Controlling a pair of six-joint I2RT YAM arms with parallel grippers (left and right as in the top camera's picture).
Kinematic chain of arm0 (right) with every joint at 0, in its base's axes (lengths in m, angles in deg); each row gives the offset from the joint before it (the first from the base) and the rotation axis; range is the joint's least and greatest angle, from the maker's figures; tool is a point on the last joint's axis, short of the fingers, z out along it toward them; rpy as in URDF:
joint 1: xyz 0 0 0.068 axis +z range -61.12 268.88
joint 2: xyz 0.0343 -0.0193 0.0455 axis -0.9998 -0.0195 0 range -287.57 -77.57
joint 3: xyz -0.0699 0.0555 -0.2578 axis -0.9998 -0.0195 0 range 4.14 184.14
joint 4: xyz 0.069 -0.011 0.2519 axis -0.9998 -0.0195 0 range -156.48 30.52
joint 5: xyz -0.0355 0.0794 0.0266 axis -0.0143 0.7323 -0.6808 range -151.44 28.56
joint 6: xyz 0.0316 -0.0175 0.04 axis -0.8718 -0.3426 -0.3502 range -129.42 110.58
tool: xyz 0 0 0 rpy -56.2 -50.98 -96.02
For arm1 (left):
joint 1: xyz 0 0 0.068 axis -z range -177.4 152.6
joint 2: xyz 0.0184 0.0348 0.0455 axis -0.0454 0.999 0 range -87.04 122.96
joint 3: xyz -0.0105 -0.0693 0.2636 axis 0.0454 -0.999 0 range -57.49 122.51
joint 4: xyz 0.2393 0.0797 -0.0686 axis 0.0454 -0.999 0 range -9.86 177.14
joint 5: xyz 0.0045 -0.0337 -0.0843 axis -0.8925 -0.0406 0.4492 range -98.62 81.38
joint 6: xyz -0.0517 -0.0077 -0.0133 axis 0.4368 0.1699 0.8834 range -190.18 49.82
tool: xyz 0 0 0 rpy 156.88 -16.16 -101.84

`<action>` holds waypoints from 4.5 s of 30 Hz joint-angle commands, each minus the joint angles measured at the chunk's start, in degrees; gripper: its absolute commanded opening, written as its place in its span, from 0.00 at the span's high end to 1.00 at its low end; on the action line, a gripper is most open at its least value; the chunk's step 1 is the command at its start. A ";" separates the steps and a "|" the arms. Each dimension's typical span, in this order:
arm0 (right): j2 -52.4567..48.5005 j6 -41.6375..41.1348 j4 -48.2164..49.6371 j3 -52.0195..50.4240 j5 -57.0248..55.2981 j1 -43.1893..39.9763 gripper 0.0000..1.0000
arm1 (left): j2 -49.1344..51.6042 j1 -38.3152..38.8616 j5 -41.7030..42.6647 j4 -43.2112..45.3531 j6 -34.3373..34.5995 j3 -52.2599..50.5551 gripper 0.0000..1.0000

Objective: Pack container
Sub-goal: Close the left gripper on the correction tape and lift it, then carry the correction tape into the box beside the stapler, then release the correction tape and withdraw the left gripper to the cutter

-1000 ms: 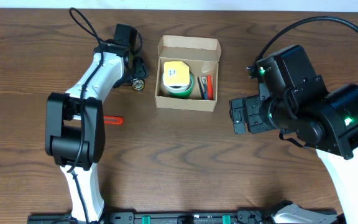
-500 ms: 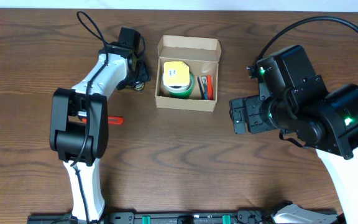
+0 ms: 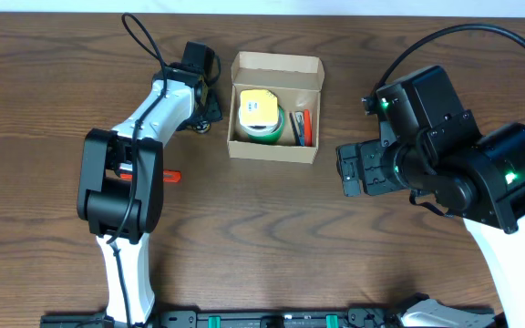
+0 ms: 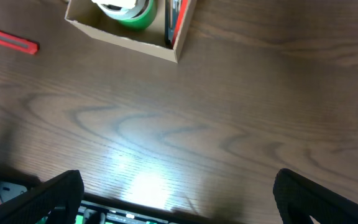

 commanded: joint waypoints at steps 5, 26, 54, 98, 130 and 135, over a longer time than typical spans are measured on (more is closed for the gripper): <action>-0.04 0.87 -0.02 0.15 -0.22 -0.46 0.01 | 1.03 -0.04 -1.81 0.35 -0.09 -0.02 0.40; -0.04 0.87 -0.02 0.15 -0.22 -0.46 0.01 | 2.86 -0.07 -2.23 0.96 0.76 -0.02 0.43; -0.04 0.87 -0.02 0.15 -0.22 -0.46 0.01 | 3.15 -0.09 -5.16 -9.03 0.70 8.48 0.86; -0.04 0.87 -0.02 0.15 -0.22 -0.46 0.01 | 3.19 19.85 17.53 -25.79 -13.46 30.25 0.87; -0.04 0.87 -0.02 0.15 -0.22 -0.46 0.01 | 4.13 19.04 14.69 -21.70 -12.11 30.86 0.49; -0.04 0.90 -0.02 0.15 -0.22 -0.46 0.00 | -1.25 18.12 14.14 -22.08 -11.52 30.88 0.50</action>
